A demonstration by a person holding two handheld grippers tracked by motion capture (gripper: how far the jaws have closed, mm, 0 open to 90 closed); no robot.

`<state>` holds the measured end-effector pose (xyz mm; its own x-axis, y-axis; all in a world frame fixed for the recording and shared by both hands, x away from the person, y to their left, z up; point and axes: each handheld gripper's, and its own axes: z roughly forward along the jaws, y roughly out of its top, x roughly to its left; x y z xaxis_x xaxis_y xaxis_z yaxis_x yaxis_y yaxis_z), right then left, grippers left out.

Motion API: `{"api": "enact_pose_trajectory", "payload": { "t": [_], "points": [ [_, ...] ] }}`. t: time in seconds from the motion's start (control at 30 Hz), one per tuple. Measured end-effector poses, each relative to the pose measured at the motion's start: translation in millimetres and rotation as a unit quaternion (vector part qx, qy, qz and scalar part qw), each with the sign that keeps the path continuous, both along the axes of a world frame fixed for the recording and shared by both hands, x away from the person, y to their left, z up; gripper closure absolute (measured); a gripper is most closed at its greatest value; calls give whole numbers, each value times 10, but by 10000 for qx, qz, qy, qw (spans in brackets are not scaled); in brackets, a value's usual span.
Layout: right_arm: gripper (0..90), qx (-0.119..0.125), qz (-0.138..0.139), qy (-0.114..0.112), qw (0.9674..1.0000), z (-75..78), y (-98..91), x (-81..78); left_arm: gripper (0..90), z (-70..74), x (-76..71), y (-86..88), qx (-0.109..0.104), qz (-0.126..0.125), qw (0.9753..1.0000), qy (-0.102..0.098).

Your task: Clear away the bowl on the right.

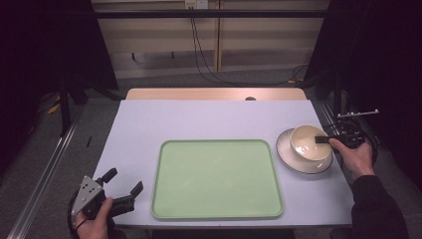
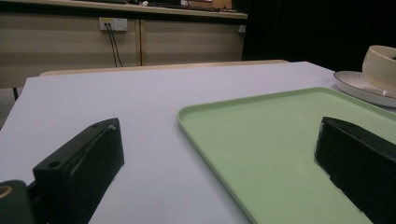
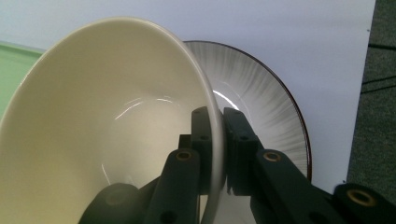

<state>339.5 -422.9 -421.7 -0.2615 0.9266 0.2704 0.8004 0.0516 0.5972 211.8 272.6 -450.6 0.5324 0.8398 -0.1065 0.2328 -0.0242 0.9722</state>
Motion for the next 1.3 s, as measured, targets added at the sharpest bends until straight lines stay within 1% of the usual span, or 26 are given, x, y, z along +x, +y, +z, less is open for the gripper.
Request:
{"api": "enact_pose_trajectory", "payload": {
  "t": [0.03, 0.13, 0.2, 0.3, 0.33, 0.37, 0.4, 0.43, 0.53, 0.7, 0.73, 0.8, 0.93, 0.97, 1.03, 1.13, 1.2, 1.3],
  "points": [
    [839, 36, 40, -13, 10000, 8, -3, -5, 14, 4, 0, 1, 50, -9, 10000, -8],
    [838, 47, 29, -40, 10000, 29, 1, -20, 14, 7, -3, -1, 66, -9, 10000, -2],
    [838, 106, 102, -101, 9998, 59, 13, -39, 14, 9, -10, 0, 85, 6, 10000, -10],
    [838, 119, 235, -117, 9996, 98, 28, -59, 15, 6, -7, 5, 31, 20, 10000, -7],
    [838, 65, 270, -111, 9996, 113, 35, -65, 14, 7, -8, 4, 32, 44, 10000, -7],
    [838, 52, 297, -147, 9994, 122, 39, -69, 14, 7, -6, 2, 23, 12, 10000, 1],
    [838, 52, 297, -147, 9994, 122, 39, -69, 14, 7, -6, 2, 23, 12, 10000, 1],
    [838, 72, 326, -186, 9993, 141, 46, -77, 14, 10, -6, 5, 88, -14, 10000, -7],
    [838, 105, 366, -212, 9990, 164, 44, -89, 15, 10, -7, 3, 77, -10, 10000, -9],
    [837, 201, 527, -322, 9979, 234, 58, -130, 14, 11, -7, 3, 80, -25, 10000, -6],
    [837, 185, 580, -355, 9975, 244, 65, -135, 14, 11, -6, 5, 87, -23, 10000, -1],
    [837, 179, 659, -362, 9970, 267, 79, -146, 14, 11, -6, 3, 79, -23, 10000, -3],
    [837, 206, 732, -381, 9964, 297, 97, -154, 15, 11, -5, 2, 86, -10, 10000, -4],
    [837, 255, 791, -411, 9957, 313, 111, -154, 15, 10, -3, 6, 90, -15, 10000, -1],
    [837, 218, 814, -429, 9955, 338, 124, -160, 15, 8, 0, 3, 48, 4, 10000, 6],
    [837, 230, 840, -440, 9952, 354, 136, -164, 15, 9, -4, 3, 37, 12, 10000, 0],
    [837, 264, 876, -431, 9949, 366, 145, -167, 15, 8, -1, 7, 45, 28, 10000, 2],
    [837, 308, 927, -487, 9940, 405, 170, -165, 15, 8, 1, 1, 57, -3, 10000, 0]
  ]
}}
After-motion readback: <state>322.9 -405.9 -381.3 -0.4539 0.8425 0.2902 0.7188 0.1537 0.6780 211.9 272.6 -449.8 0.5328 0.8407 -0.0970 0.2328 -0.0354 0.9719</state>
